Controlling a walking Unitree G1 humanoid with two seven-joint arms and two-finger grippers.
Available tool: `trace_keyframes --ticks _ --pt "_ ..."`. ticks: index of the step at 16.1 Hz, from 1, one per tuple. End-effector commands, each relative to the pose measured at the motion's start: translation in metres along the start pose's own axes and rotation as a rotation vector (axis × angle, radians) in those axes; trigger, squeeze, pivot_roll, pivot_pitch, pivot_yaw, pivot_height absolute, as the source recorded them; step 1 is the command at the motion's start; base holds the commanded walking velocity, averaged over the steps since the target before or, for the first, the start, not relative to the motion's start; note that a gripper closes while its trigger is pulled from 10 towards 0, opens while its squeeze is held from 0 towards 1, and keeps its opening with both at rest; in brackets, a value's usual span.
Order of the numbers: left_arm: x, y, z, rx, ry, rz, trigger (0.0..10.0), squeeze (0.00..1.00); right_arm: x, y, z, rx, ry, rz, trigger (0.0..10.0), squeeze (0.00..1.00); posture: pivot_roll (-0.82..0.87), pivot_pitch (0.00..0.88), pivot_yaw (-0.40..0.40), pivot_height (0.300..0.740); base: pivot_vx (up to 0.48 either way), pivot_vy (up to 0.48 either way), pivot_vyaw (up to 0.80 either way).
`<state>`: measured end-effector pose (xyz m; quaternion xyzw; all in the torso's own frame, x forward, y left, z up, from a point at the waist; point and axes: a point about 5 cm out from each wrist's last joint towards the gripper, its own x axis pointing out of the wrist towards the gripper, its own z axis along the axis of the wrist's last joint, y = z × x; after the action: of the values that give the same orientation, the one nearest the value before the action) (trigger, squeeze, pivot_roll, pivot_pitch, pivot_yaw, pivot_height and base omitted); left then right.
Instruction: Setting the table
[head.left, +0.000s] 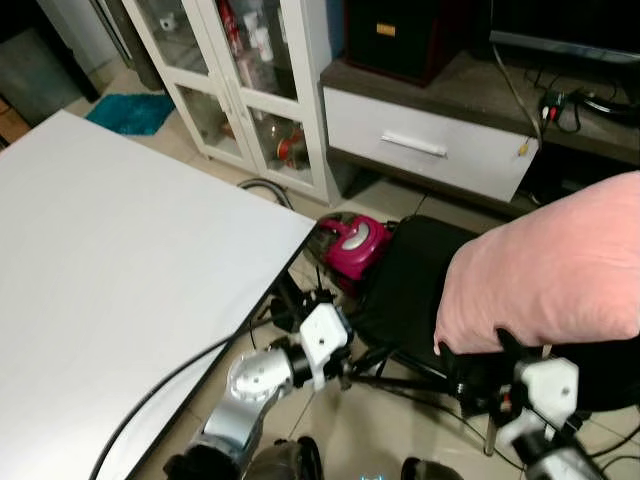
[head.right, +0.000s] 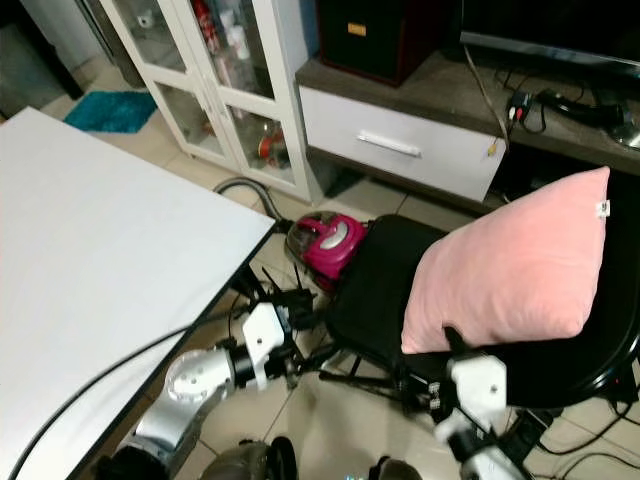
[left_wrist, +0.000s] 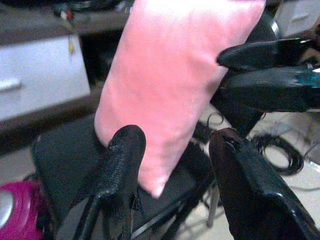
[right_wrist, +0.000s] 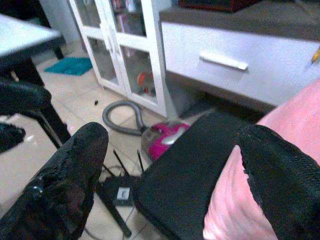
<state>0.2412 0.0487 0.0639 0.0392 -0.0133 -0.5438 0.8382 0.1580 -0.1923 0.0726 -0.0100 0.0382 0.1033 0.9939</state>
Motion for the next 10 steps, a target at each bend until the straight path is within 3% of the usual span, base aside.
trace_keyframes --ticks 1,3,5,6,8,9,10 --pt "-0.001 0.0 0.006 0.004 -0.011 -0.011 10.0 0.0 -0.002 -0.001 0.007 0.017 -0.006 -0.023 10.0 0.0 -0.04 0.101 0.151 0.74 0.0 0.0 0.0" --pt "0.001 0.005 0.026 0.037 -0.063 0.022 10.0 0.0 0.001 -0.01 0.024 -0.001 -0.026 -0.108 10.0 0.0 -0.03 0.093 0.154 0.74 0.0 0.0 0.0" --pt "0.0 0.022 0.05 0.052 -0.108 0.124 10.0 0.0 0.01 -0.014 0.05 -0.048 -0.054 -0.179 10.0 0.0 -0.04 0.083 0.16 0.74 0.0 0.0 0.0" --pt "-0.005 0.039 0.062 0.087 -0.107 0.225 10.0 0.0 0.021 -0.023 0.07 -0.031 -0.118 -0.319 10.0 0.0 -0.04 0.08 0.17 0.74 0.0 0.0 0.0" --pt "-0.019 0.058 0.077 0.116 -0.106 0.373 10.0 0.0 0.037 -0.019 0.092 -0.164 -0.152 -0.307 10.0 0.0 -0.05 0.057 0.167 0.74 0.0 0.0 0.0" --pt "-0.027 0.062 0.085 0.112 -0.107 0.45 10.0 0.0 0.043 -0.016 0.103 -0.081 -0.203 -0.298 10.0 0.0 -0.05 0.027 0.133 0.74 0.0 0.0 0.0" --pt "-0.037 0.065 0.092 0.112 -0.103 0.543 10.0 0.0 0.049 -0.018 0.111 -0.067 -0.198 -0.313 10.0 0.0 -0.04 0.013 0.112 0.74 0.0 0.0 0.0"
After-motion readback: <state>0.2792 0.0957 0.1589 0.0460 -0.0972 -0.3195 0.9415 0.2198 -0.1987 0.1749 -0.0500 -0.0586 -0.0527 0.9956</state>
